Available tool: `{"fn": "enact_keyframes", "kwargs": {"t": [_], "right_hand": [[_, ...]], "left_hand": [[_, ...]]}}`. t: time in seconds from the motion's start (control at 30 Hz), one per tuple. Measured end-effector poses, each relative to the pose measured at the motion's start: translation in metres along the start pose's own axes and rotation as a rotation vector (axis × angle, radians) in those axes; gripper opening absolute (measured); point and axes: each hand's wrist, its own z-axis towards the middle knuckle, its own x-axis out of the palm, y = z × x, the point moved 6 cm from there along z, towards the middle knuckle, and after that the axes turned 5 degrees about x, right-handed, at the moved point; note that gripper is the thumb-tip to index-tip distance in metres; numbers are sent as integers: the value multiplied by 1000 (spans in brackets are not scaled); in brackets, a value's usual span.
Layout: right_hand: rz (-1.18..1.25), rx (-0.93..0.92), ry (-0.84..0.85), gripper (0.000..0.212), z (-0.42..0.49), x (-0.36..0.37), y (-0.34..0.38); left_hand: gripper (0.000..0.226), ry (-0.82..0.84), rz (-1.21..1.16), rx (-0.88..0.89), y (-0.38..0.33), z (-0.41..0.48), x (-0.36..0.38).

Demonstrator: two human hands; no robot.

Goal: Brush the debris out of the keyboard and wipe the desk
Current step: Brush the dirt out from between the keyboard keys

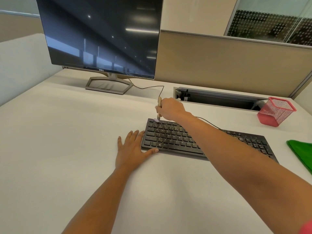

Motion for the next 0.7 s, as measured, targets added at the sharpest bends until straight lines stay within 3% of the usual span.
{"fn": "enact_keyframes", "kwargs": {"t": [0.13,0.33,0.43,0.57,0.7], "right_hand": [[-78,4,-76,27,0,-11,2],[254,-2,39,40,3,4,8],[181,-1,85,39,1,11,5],[-50,-27,-25,31,-2,-3,5],[24,-25,-73,37,-1,-8,8]], "left_hand": [[110,5,-3,-1,-1,0,0],[109,9,3,-3,-1,0,-1],[109,14,10,-3,-1,-1,0],[111,9,1,-5,0,0,0],[111,10,6,-6,0,0,1]]}}
